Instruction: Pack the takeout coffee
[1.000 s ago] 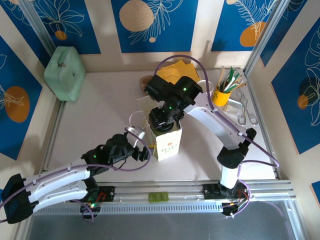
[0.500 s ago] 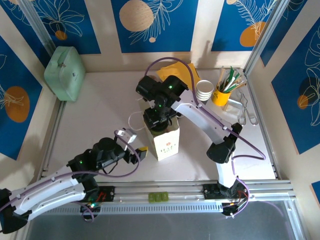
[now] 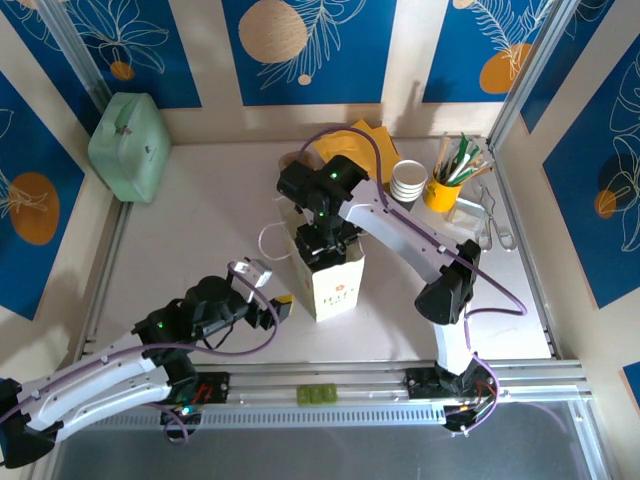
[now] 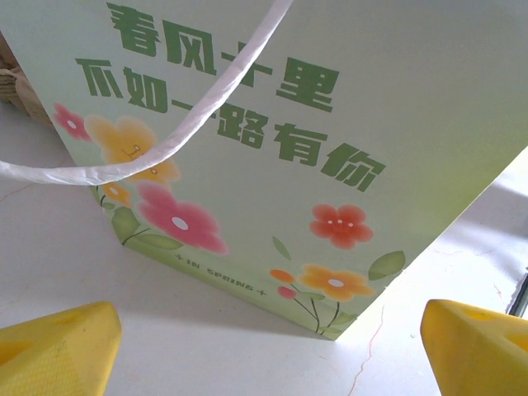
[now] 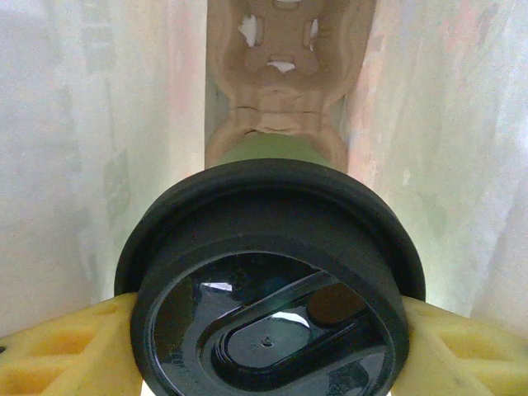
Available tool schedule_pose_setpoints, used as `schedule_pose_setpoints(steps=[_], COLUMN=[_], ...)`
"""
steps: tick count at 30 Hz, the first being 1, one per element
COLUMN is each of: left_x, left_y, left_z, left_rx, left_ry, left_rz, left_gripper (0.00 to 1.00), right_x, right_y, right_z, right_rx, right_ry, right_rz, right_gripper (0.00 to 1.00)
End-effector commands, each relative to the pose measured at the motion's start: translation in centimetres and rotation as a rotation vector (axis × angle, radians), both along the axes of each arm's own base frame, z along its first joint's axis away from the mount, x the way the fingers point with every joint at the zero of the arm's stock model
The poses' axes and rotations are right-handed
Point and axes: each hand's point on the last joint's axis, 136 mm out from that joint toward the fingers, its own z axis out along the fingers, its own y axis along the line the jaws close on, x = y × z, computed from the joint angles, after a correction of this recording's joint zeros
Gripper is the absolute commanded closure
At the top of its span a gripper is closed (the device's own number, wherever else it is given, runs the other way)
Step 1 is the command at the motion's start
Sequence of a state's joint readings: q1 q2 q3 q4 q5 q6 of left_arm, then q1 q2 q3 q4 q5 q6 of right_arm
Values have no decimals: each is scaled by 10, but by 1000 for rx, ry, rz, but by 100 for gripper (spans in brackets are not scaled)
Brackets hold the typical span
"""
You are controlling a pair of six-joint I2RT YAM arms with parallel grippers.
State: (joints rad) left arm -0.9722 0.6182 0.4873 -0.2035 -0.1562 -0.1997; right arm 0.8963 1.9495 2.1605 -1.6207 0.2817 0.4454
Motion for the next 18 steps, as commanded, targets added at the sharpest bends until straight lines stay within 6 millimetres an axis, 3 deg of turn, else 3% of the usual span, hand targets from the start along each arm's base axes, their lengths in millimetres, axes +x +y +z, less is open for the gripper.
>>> schedule_pose_setpoints(steps=[1,18], left_x=[1,1], left_y=[3,3], left_z=[-2,-4], left_rx=[29,30], left_ry=[-13,-9], left_rz=[8,11], left_gripper=[6,6], right_x=[-17,-12], right_y=[-14,-9], right_z=[12,-9], right_rx=[5,-4], right_ry=[39,43], right_rz=[-10,2], right_gripper=[35,35])
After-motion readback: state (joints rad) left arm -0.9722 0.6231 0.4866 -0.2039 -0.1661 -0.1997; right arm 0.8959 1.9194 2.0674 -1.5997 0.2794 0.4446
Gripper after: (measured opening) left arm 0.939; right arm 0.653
